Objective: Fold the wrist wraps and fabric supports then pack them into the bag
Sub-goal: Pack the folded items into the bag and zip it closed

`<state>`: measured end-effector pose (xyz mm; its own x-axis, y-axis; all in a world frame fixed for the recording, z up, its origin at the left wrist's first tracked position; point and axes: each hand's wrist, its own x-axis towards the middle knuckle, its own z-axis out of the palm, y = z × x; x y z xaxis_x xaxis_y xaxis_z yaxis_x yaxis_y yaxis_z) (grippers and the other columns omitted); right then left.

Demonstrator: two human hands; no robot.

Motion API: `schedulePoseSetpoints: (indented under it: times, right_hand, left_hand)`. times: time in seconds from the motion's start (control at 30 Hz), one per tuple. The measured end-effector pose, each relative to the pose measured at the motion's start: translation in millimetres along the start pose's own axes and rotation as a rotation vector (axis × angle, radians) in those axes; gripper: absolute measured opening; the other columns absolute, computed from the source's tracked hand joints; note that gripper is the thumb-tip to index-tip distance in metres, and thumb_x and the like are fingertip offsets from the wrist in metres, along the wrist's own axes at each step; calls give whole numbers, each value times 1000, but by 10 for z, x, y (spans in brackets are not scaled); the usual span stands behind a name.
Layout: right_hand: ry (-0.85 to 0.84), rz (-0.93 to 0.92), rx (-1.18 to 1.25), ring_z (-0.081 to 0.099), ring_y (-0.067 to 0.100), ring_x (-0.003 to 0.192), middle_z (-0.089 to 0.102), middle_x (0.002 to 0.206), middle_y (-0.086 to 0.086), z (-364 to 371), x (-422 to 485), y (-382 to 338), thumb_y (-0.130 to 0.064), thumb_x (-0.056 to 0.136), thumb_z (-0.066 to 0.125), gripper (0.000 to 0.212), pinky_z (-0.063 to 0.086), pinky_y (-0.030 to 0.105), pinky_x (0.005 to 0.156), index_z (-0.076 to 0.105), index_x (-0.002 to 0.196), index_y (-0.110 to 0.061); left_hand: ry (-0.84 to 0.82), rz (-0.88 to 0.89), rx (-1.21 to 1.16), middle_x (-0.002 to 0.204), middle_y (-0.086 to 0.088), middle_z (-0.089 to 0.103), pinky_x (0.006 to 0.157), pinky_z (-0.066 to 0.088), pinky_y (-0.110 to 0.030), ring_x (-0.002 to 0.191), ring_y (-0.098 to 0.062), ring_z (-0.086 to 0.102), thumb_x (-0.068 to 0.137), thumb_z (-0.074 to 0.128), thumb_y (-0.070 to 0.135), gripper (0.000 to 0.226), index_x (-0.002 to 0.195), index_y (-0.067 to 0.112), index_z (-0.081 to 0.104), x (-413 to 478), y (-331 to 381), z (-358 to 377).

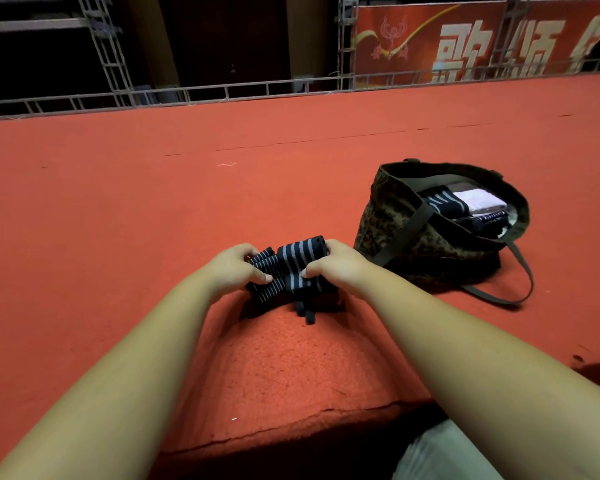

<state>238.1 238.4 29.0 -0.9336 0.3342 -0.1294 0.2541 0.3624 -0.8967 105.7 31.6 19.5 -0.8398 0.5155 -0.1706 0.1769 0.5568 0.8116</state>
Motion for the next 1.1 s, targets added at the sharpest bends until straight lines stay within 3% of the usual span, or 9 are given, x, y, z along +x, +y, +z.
schedulePoseSetpoints:
  times: [0.1, 0.27, 0.37, 0.47, 0.6, 0.67, 0.73, 0.87, 1.1]
  right_hand:
    - [77, -60, 62, 72, 15, 93, 74, 100, -3, -174, -176, -132, -13, 87, 80, 25, 60, 33, 85, 65, 99, -28]
    - [158, -136, 150, 78, 22, 99, 80, 107, 1, -671, -458, -308, -24, 86, 82, 30, 63, 47, 94, 72, 115, -24]
    - [170, -167, 265, 79, 35, 104, 82, 108, 13, -1102, -635, -339, -19, 91, 77, 25, 61, 56, 100, 76, 115, -14]
    - [262, -145, 339, 77, 43, 105, 79, 108, 23, -1566, -738, -258, -16, 95, 74, 24, 58, 62, 101, 76, 114, -2]
    - [421, -80, 355, 79, 42, 97, 80, 103, 22, -2198, -827, -60, -31, 82, 81, 39, 59, 66, 96, 79, 109, -2]
    - [487, -69, 353, 79, 40, 98, 81, 104, 21, -2490, -830, 79, -30, 87, 79, 35, 60, 63, 97, 79, 108, -2]
    - [544, -70, 357, 79, 38, 100, 81, 106, 20, -2741, -827, 205, -24, 97, 74, 23, 62, 56, 97, 77, 107, -3]
    - [618, -67, 403, 80, 31, 96, 81, 107, 15, -3091, -745, 374, -19, 97, 75, 20, 65, 41, 80, 74, 113, -7]
    - [601, -27, 542, 80, 33, 98, 82, 105, 14, -3348, -461, 542, -24, 92, 78, 30, 63, 56, 95, 74, 115, -5]
  left_hand:
    - [-27, 48, -93, 101, -17, 76, 94, 63, -52, 102, -36, 77, 81, 85, -4, 36, 112, 2, 67, -94, 256, -53]
    - [-53, 171, -193, 101, -13, 76, 84, 64, -33, 97, -26, 74, 84, 78, -10, 34, 115, 3, 73, -209, 896, -13]
    - [-95, 282, -204, 103, -14, 77, 83, 64, -31, 95, -24, 75, 88, 76, -8, 29, 113, 5, 75, -270, 1321, 90]
    - [-99, 388, -145, 102, -15, 77, 89, 60, -40, 95, -26, 73, 90, 77, -2, 25, 114, 4, 74, -278, 1756, 242]
    - [-118, 509, -75, 97, -9, 76, 82, 59, -34, 87, -18, 73, 95, 74, 2, 19, 113, 6, 73, -258, 2298, 529]
    - [-149, 551, -19, 96, -7, 76, 83, 58, -36, 85, -17, 73, 93, 76, 10, 20, 112, 7, 73, -237, 2538, 687]
    - [-173, 562, 50, 100, -8, 78, 91, 58, -42, 91, -24, 75, 88, 76, 22, 24, 109, 11, 74, -183, 2749, 856]
    - [-151, 546, 147, 110, -9, 77, 98, 59, -52, 102, -30, 75, 95, 73, 36, 25, 112, 18, 71, 13, 3045, 1193]
    - [-137, 470, 295, 99, -14, 75, 84, 53, -42, 87, -31, 69, 100, 69, 39, 40, 114, 1, 70, 453, 3280, 1660]
